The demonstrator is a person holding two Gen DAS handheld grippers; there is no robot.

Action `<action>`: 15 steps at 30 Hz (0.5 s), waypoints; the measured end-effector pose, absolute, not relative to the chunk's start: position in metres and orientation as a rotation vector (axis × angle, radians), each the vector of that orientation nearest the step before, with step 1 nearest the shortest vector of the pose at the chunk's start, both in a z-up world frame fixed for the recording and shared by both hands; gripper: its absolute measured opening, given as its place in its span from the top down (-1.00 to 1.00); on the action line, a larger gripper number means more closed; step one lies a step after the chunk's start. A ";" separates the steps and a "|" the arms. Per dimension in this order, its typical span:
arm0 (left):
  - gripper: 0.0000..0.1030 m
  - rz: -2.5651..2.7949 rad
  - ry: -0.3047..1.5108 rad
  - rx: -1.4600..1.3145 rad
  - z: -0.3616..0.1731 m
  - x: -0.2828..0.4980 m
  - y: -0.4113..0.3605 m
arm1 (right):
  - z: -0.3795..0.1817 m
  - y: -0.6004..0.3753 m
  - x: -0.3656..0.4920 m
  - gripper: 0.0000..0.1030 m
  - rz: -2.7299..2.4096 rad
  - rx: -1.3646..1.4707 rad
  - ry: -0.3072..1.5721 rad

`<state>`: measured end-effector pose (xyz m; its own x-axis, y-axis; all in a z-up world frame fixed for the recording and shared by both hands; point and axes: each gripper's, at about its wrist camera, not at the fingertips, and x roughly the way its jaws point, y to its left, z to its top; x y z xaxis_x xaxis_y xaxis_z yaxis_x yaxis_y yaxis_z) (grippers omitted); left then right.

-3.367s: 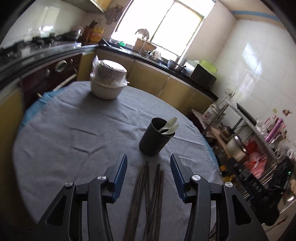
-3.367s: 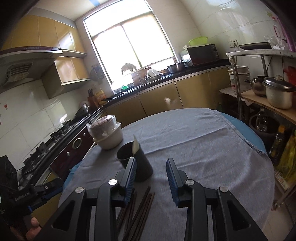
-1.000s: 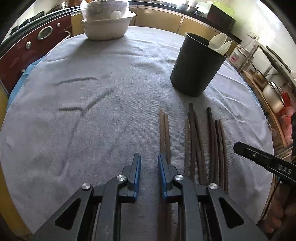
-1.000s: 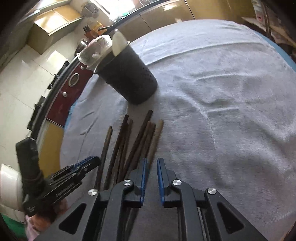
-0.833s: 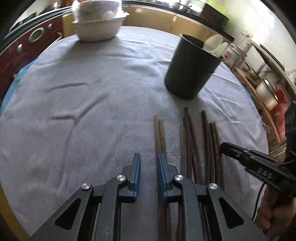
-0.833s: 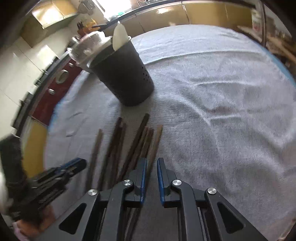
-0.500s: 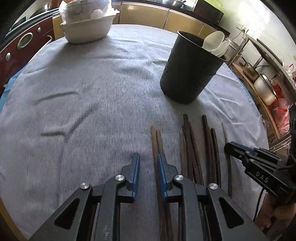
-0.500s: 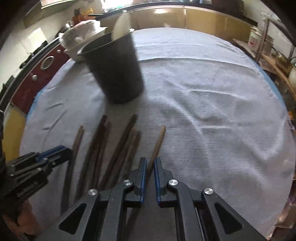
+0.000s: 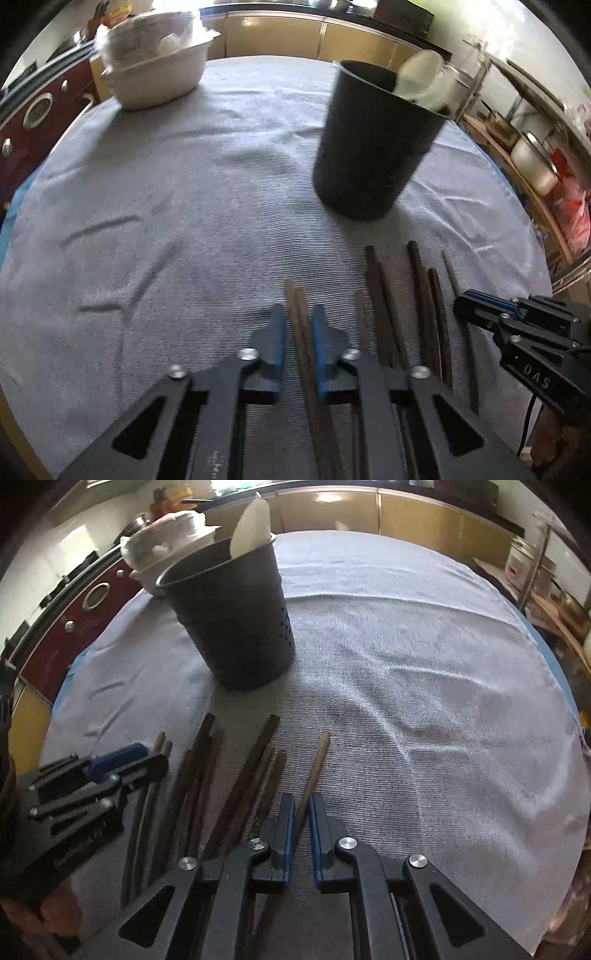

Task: Organize utensils

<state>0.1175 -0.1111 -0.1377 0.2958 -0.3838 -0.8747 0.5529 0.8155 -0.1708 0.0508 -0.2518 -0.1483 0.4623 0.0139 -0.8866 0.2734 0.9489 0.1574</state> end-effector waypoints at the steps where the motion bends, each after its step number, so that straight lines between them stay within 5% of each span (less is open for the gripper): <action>1: 0.78 -0.635 1.127 0.134 -0.138 0.121 -0.106 | -0.148 -0.257 0.046 0.83 -0.165 0.307 1.080; 15: 0.81 -0.635 1.178 0.071 -0.139 0.122 -0.097 | -0.139 -0.277 0.053 0.89 -0.148 0.367 1.046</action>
